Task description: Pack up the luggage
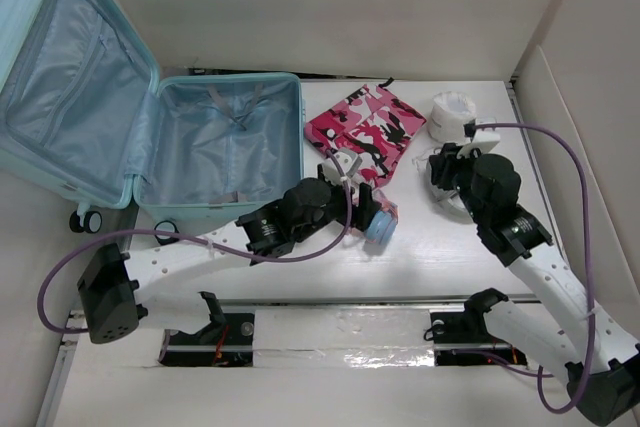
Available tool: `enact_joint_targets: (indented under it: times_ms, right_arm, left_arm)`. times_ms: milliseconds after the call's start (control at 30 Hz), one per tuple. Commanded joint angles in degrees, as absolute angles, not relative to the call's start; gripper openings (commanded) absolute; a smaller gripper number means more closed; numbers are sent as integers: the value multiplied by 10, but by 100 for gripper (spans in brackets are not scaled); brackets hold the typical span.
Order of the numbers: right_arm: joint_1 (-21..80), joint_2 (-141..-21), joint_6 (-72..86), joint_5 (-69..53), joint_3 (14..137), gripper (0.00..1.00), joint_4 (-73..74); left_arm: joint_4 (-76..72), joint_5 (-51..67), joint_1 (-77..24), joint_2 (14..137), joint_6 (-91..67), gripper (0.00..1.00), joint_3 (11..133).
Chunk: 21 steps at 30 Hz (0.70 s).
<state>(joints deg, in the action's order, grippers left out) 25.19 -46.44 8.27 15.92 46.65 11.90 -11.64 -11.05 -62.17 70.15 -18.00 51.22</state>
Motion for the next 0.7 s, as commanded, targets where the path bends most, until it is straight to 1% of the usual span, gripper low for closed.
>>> enact_joint_targets:
  times_ms: [0, 67, 200, 333, 467, 533, 567, 667]
  right_arm:
    - [254, -447, 89, 170, 456, 47, 91]
    - [254, -446, 89, 162, 439, 52, 79]
    - [254, -454, 88, 151, 437, 58, 79]
    - [254, -454, 81, 117, 438, 58, 83]
    - [254, -455, 80, 104, 427, 57, 70]
    - [254, -458, 79, 100, 427, 58, 69]
    - [254, -459, 78, 99, 427, 58, 69]
    - [259, -460, 76, 98, 427, 58, 69]
  left_arm:
    - [-98, -79, -636, 698, -165, 68, 498]
    - [-98, -73, -653, 707, -156, 68, 488]
    - [-91, -84, -664, 739, -146, 71, 490]
    - [-58, -150, -648, 756, -202, 71, 490]
    - [-79, -152, -592, 723, -303, 76, 427]
    - [-83, -180, -586, 716, -366, 78, 410]
    - [-82, -190, -581, 717, -381, 82, 400]
    - [-80, -198, -581, 732, -404, 84, 396]
